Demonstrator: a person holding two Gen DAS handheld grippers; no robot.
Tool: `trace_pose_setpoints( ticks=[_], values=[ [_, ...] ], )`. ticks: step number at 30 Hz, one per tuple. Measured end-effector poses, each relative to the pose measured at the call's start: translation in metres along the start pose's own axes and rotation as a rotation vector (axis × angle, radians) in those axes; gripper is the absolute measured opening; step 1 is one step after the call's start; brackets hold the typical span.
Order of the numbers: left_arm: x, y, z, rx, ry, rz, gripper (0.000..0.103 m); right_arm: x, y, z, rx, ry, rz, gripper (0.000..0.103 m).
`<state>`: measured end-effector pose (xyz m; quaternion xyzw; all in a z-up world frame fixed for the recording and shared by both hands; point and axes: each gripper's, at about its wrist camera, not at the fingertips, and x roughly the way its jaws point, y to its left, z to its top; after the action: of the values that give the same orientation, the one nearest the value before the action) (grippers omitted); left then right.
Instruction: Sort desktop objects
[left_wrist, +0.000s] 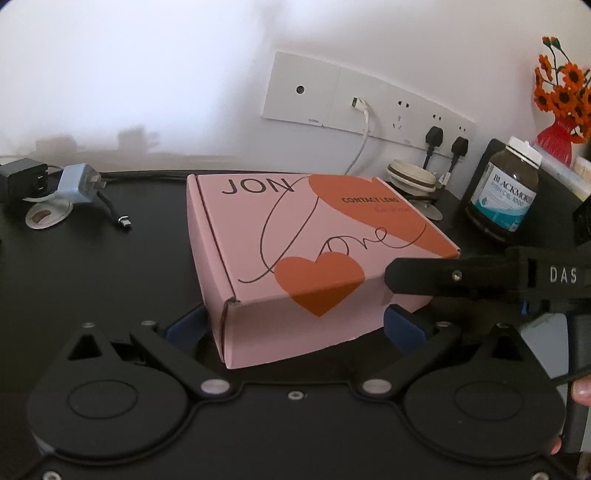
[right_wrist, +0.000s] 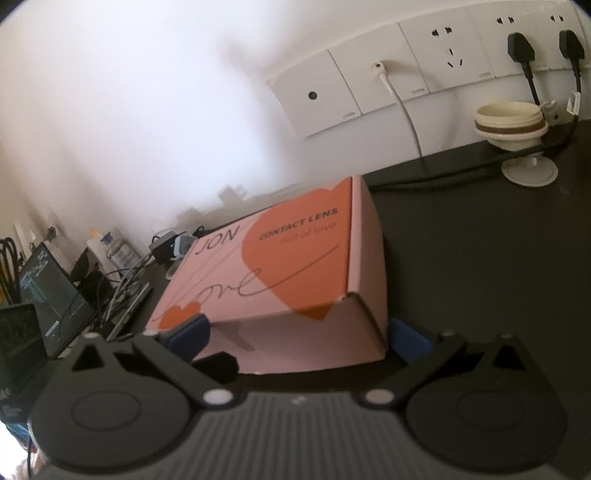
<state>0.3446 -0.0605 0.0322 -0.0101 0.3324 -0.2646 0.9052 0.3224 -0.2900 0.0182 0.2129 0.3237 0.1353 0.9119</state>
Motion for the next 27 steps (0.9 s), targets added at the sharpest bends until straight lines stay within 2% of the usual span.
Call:
trace_pose_setpoints(
  ticks=[5, 18, 22, 27],
  values=[
    [0.0, -0.007, -0.003, 0.036, 0.002, 0.026, 0.103, -0.003, 0.0, -0.002, -0.003, 0.008, 0.004, 0.102],
    [0.003, -0.002, -0.004, -0.025, 0.013, 0.026, 0.103, -0.004, 0.001, 0.0, -0.001, 0.003, 0.003, 0.102],
    [0.005, -0.008, -0.004, 0.018, 0.029, 0.054, 0.103, -0.004, 0.0, 0.0, 0.001, 0.004, 0.003, 0.102],
    [0.013, -0.024, -0.005, 0.121, 0.073, 0.131, 0.103, -0.004, -0.001, 0.001, 0.001, 0.003, 0.003, 0.102]
  ],
)
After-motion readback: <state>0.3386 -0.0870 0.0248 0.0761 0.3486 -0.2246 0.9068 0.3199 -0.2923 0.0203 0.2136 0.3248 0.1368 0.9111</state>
